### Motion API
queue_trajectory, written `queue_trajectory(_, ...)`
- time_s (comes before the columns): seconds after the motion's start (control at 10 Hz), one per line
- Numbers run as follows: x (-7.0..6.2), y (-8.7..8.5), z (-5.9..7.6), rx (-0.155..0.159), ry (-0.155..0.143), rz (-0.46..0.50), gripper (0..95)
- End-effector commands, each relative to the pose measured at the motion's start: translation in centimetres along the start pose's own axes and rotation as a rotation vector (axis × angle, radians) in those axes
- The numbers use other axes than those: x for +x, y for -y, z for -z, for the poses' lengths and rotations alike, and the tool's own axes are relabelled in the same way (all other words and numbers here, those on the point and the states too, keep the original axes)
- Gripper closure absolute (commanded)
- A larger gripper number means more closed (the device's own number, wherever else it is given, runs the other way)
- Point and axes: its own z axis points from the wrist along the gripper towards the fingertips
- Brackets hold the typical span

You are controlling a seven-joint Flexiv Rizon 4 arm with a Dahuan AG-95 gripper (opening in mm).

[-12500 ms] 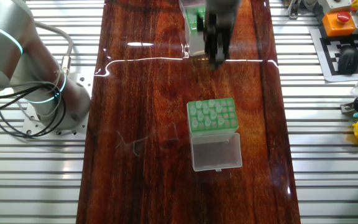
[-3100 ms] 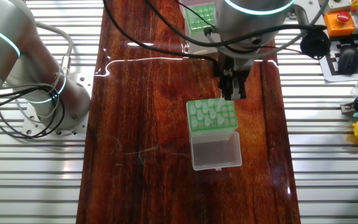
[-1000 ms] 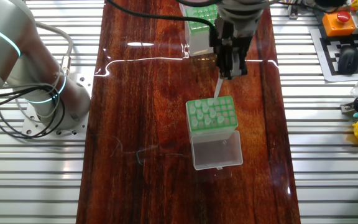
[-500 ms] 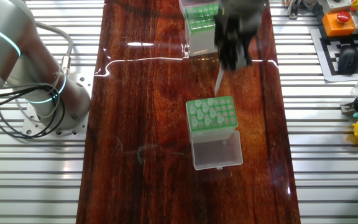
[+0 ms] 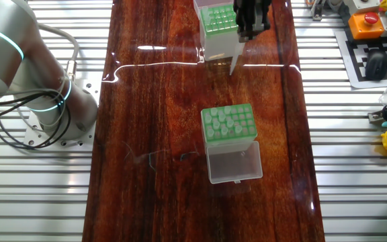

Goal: Transfer all large pipette tips from one holder to another

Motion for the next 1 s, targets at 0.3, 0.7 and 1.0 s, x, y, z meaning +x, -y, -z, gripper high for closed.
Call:
queue_trajectory(0.3, -0.2, -0.1, 0.1, -0.026, 0.004, 0.204, 95.0)
queue_trajectory(0.7, 1.4, -5.8, -0.9, -0.013, 0.02, 0.144, 95.0)
queue_trajectory(1.0, 1.9, -7.9, -0.9, -0.012, 0.027, 0.11, 95.0)
